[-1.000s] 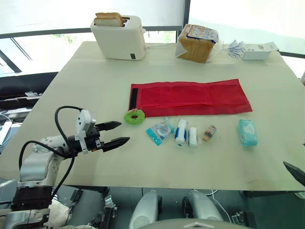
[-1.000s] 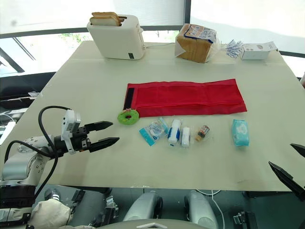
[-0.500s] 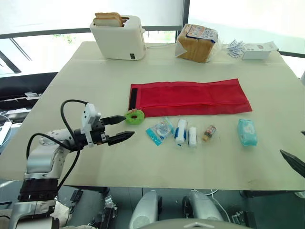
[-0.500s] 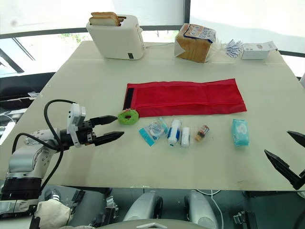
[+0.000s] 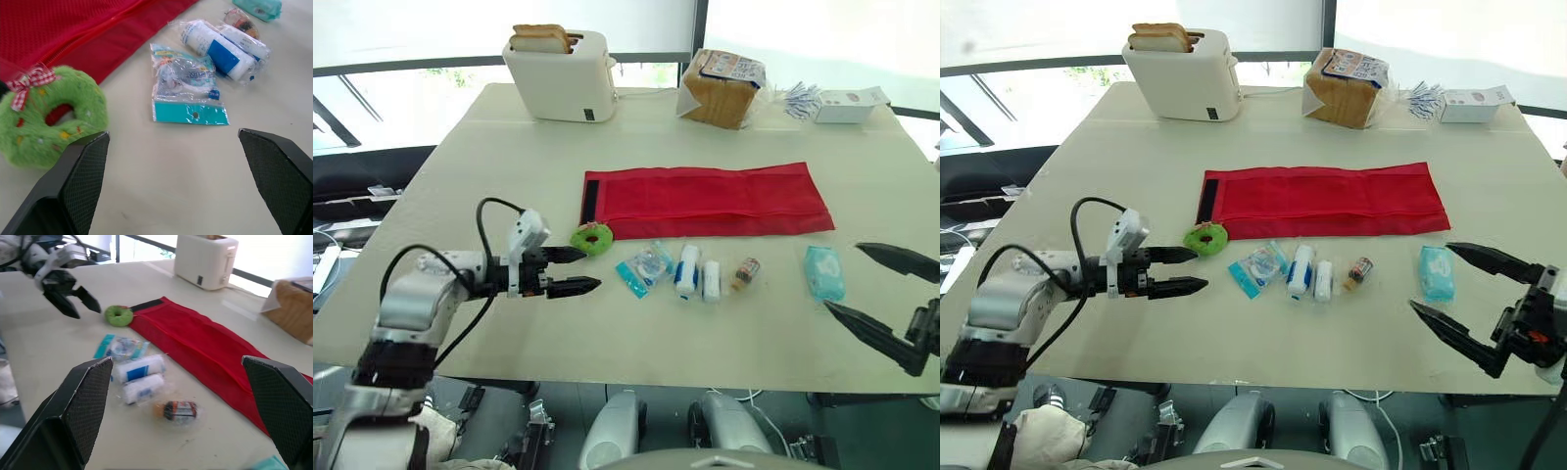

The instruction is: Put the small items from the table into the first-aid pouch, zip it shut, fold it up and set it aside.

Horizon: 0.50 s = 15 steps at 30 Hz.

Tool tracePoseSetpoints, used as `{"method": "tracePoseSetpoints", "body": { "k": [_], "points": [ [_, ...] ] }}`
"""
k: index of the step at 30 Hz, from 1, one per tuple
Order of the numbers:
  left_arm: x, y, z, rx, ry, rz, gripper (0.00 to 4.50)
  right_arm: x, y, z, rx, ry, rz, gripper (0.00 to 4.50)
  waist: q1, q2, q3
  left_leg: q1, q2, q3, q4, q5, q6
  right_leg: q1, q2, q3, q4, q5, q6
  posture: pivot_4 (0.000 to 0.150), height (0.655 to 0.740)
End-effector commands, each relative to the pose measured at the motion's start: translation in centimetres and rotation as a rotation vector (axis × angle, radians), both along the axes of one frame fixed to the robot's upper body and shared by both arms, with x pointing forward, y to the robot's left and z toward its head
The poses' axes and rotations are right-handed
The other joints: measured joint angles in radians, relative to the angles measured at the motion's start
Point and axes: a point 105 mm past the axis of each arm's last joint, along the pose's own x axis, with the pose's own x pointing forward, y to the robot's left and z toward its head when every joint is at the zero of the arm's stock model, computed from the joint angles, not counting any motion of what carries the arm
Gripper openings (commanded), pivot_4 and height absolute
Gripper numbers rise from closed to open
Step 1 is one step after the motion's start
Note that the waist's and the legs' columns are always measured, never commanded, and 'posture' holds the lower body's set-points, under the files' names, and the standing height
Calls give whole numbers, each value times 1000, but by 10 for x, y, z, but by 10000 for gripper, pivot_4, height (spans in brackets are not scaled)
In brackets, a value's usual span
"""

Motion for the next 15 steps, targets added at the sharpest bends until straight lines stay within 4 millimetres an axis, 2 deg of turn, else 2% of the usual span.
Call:
{"method": "tracePoseSetpoints", "body": {
  "k": [1, 6, 10, 15],
  "points": [
    [9, -14, 11, -11, 39, -52, 44821, -6, 18, 12, -15, -18, 79, 45000, 0, 0, 0, 0, 0, 0, 0, 0, 0, 0, 0, 0, 0, 0, 0, 1500, 7400],
    [27, -39, 15, 18, 88, -115, 44821, -7, 33, 19, -56, -20, 147, 45000, -1, -3, 1, 0, -1, 0, 0, 0, 0, 0, 1, 0, 0, 0, 0, 1500, 7400],
    [39, -63, 9, 60, 160, -190, 44821, -8, 34, 13, -85, 6, 152, 45000, 1, -5, 3, -1, -1, 0, 1, 0, 0, 0, 1, 0, 0, 0, 0, 1500, 7400],
    [54, -72, -3, 151, 167, -226, 44821, -11, 39, 10, -96, 9, 159, 45000, -7, -7, 4, -1, -1, 1, 2, 0, 0, 0, 1, 1, 0, 0, 0, 1500, 7400]
  ]
}}
